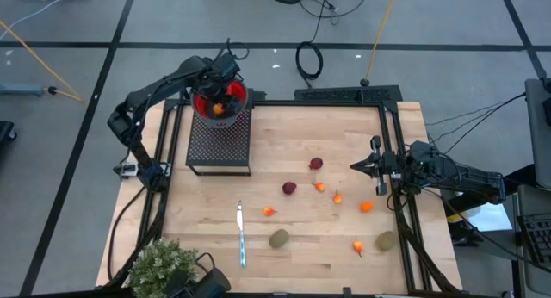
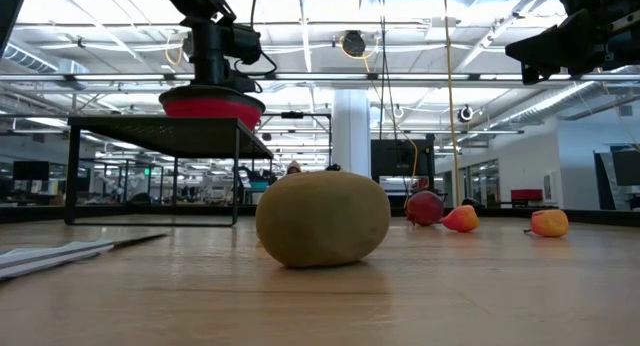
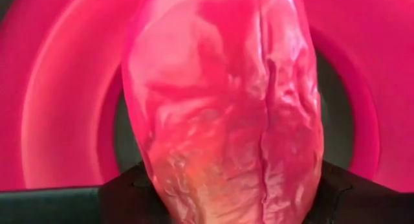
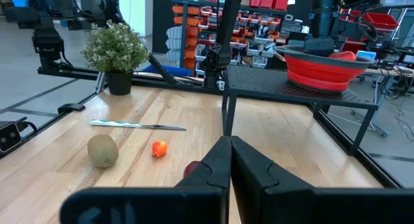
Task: Pick & Place Fruit
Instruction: Put the mango into the red strainer bowl on the shelf, then put the peach into the red strainer bowl on the shelf
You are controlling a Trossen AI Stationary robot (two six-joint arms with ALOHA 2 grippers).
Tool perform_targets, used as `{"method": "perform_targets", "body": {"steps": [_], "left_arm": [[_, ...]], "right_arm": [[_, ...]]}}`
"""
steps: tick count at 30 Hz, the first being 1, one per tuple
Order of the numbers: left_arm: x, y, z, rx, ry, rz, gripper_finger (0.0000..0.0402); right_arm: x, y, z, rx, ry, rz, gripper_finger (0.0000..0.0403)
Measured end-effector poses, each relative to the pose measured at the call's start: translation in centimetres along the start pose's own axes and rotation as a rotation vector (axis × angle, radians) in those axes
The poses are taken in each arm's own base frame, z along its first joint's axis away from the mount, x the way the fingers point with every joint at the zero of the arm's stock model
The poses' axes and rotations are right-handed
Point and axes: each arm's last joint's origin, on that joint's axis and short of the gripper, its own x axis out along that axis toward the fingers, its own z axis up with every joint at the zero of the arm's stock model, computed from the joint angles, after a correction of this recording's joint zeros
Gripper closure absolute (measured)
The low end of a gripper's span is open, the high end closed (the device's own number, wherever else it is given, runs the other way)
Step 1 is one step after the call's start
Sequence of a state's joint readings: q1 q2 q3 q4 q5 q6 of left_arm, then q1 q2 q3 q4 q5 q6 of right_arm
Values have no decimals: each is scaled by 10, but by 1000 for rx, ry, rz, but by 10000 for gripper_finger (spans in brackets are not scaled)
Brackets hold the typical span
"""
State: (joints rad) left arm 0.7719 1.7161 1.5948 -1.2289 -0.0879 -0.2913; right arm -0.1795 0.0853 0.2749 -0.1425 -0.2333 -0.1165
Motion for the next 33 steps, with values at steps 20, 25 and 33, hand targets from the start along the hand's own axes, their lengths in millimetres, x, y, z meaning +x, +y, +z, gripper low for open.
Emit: {"method": "perform_targets", "body": {"steps": [20, 25, 33], "left_arm": [[-4, 3, -1, 0, -13, -3, 103], [-19, 6, -6, 21, -56, -14, 103], [-58, 14, -23, 3, -175, -49, 103]], "right_arm": [[0, 0, 0, 0, 0, 0, 403], [0, 0, 0, 0, 0, 0, 403], [0, 0, 0, 0, 0, 0, 403]]}}
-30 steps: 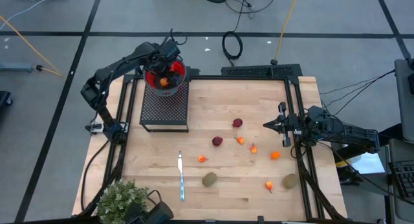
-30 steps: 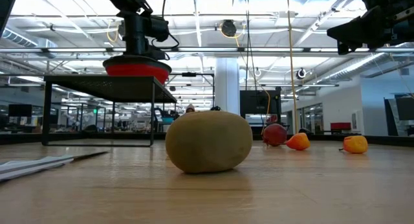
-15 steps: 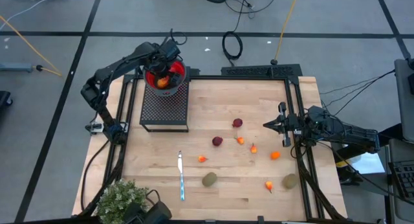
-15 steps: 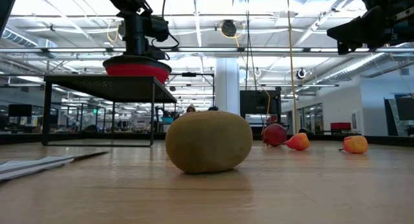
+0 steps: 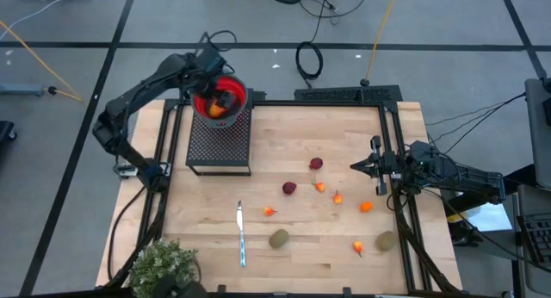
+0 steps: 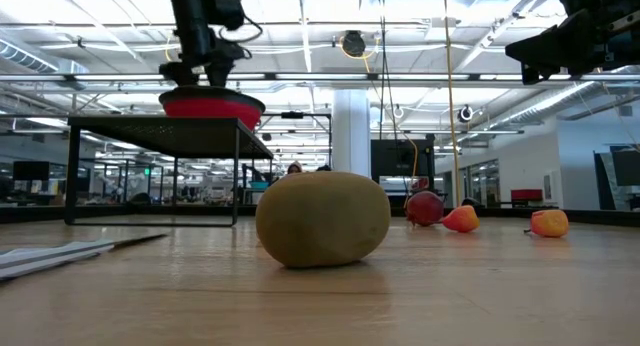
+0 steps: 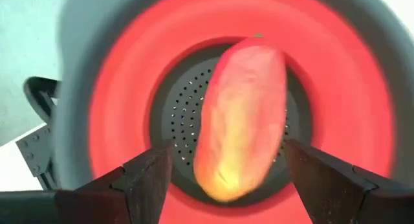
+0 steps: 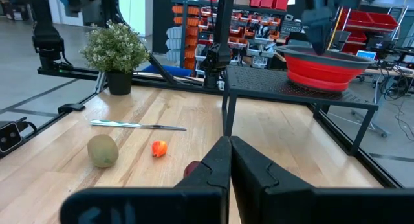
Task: Pick & Place Fruit
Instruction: Put the peach into the red strainer bowl on the shelf
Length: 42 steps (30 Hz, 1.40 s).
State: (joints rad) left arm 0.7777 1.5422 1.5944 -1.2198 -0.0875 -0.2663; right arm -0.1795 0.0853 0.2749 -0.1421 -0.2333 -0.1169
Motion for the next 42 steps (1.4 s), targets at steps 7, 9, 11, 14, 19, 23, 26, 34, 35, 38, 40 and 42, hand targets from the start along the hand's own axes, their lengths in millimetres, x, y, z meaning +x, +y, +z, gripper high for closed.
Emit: {"method": "perform_targets", "body": {"steps": [7, 9, 11, 14, 19, 23, 26, 34, 35, 38, 40, 42], "left_arm": [[-42, -2, -19, -65, -108, -64, 103], [-54, -5, -25, -71, -139, -88, 103], [-65, -8, -33, -83, -169, -116, 103], [-81, -14, -42, -103, -218, -167, 103], [-104, -28, -53, -71, -329, -285, 103], [-118, -41, -58, 38, -429, -368, 103], [-125, -52, -59, 99, -492, -426, 103], [-134, -73, -65, 167, -546, -524, 103], [-135, -75, -67, 162, -540, -535, 103], [-137, -81, -73, 146, -516, -572, 103], [-139, -86, -77, 143, -500, -599, 103], [-141, -92, -83, 153, -487, -623, 103]], "right_arm": [[0, 0, 0, 0, 0, 0, 403], [0, 0, 0, 0, 0, 0, 403], [0, 0, 0, 0, 0, 0, 403], [0, 0, 0, 0, 0, 0, 403], [0, 0, 0, 0, 0, 0, 403], [0, 0, 0, 0, 0, 0, 403], [0, 0, 0, 0, 0, 0, 403], [0, 0, 0, 0, -1, 3, 403], [0, 0, 0, 0, -1, 3, 403], [0, 0, 0, 0, -1, 3, 403], [0, 0, 0, 0, -1, 3, 403], [0, 0, 0, 0, -1, 4, 403]]}}
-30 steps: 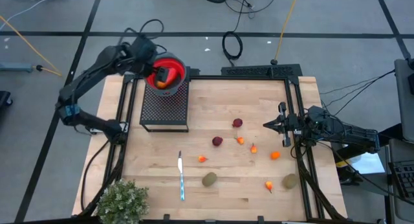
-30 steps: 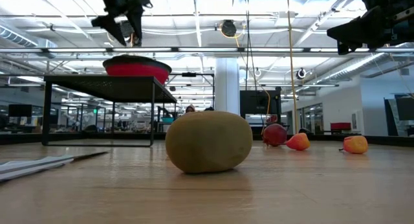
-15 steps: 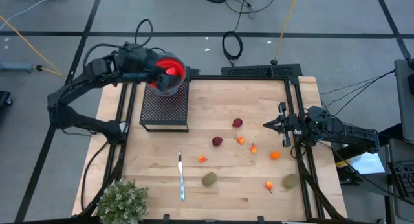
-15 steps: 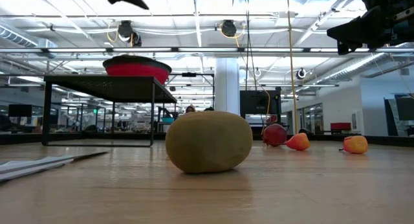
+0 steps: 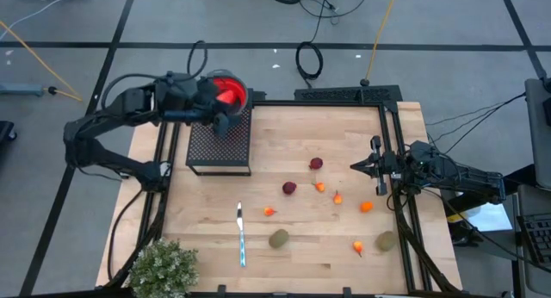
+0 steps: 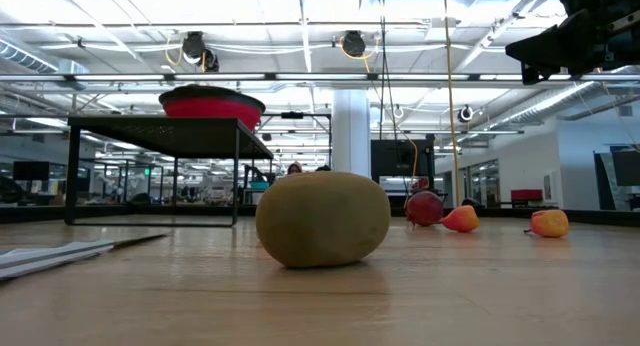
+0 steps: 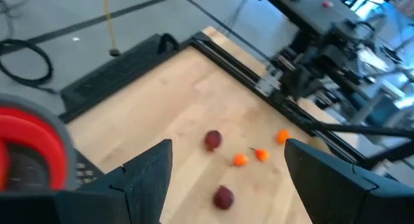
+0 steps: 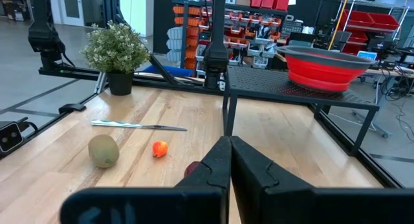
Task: Pick & Place Fruit
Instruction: Put the peach into the red strainer bowl on the shelf
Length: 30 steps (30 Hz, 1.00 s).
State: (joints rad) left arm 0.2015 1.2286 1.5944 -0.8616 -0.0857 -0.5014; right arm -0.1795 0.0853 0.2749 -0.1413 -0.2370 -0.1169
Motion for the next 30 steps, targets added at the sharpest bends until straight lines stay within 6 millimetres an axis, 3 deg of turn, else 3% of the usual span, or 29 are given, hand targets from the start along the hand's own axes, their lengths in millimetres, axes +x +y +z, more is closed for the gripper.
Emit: {"method": "perform_targets", "body": {"steps": [8, 20, 30], "left_arm": [[16, -35, -22, 13, 63, -21, 103], [84, -85, -76, 120, 254, 19, 103], [127, -117, -124, 246, 361, 3, 103]], "right_arm": [[0, 0, 0, 0, 0, 0, 403], [0, 0, 0, 0, 1, 0, 403], [0, 0, 0, 1, 5, 1, 403]]}}
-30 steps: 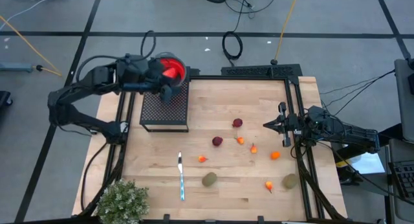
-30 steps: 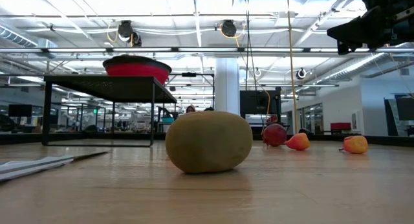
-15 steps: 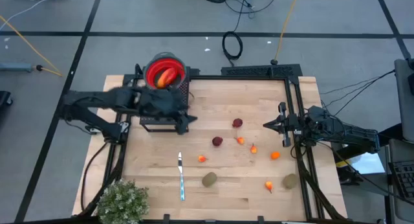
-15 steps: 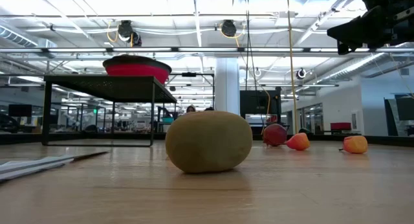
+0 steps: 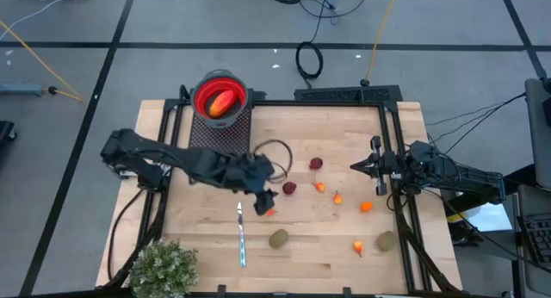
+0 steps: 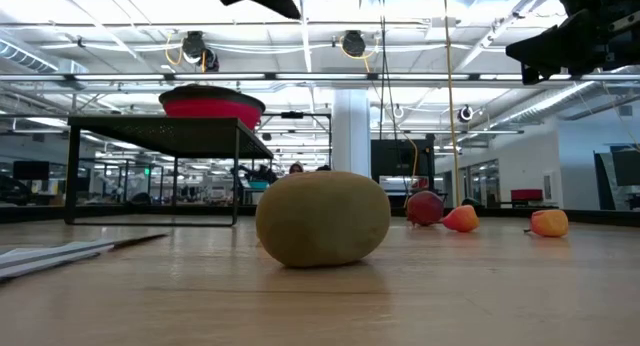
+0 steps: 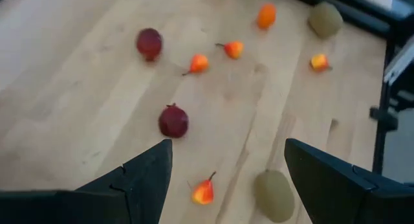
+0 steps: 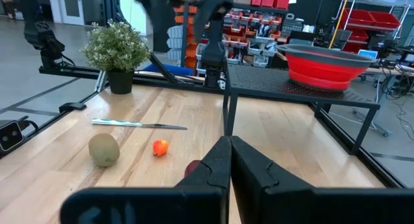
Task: Pick & Place Fruit
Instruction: Put the peach into the red strainer bowl on the shelf
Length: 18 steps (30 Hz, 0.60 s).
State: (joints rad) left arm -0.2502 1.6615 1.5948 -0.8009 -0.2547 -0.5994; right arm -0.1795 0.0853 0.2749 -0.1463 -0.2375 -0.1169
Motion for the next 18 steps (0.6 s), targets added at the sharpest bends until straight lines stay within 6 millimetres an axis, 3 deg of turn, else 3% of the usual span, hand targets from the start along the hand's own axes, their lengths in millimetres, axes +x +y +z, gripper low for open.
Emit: {"method": "perform_targets", "body": {"steps": [8, 18], "left_arm": [[41, -24, -21, 174, 69, 4, 103], [91, -35, -47, 231, 206, 21, 103]], "right_arm": [[0, 0, 0, 1, 3, 0, 403], [0, 0, -3, 8, 32, 4, 403]]}}
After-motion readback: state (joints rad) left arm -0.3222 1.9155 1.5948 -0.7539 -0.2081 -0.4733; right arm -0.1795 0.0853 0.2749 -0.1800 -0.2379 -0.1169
